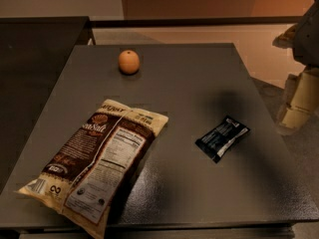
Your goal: Move rxbar blueberry near orange
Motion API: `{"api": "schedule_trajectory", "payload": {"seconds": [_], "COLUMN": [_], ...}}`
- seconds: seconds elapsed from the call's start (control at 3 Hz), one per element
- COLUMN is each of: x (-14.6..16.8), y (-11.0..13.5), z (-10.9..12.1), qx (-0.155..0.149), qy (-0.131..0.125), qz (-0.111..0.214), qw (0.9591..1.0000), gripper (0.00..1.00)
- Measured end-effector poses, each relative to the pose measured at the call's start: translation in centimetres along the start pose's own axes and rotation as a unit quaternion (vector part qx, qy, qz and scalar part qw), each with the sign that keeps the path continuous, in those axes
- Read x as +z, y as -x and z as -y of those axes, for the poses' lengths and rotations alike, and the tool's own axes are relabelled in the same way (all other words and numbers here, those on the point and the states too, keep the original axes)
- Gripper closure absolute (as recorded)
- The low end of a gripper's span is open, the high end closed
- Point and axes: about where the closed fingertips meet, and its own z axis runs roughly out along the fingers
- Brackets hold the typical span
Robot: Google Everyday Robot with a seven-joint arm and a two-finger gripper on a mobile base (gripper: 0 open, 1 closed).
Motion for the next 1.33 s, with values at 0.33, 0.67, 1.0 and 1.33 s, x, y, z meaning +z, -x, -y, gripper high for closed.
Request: {"api": "schedule_trajectory", "payload": {"seconds": [0.33, 0.67, 1.0, 1.33], "x": [0.0, 0.7, 3.0, 5.7], "y": [0.0, 0.2, 0.9, 1.7], "z": [0.0, 0.1, -0.4, -1.2], "qx": [0.000, -0.018, -0.063, -0.119], "qy": [0.000, 0.022, 0.063, 0.096], "qz": [0.000, 0.011, 0.040, 0.060], "qw": [1.0000, 0.9996, 0.9953, 0.9864], "gripper": [0.00, 0.00, 0.00, 0.00]}}
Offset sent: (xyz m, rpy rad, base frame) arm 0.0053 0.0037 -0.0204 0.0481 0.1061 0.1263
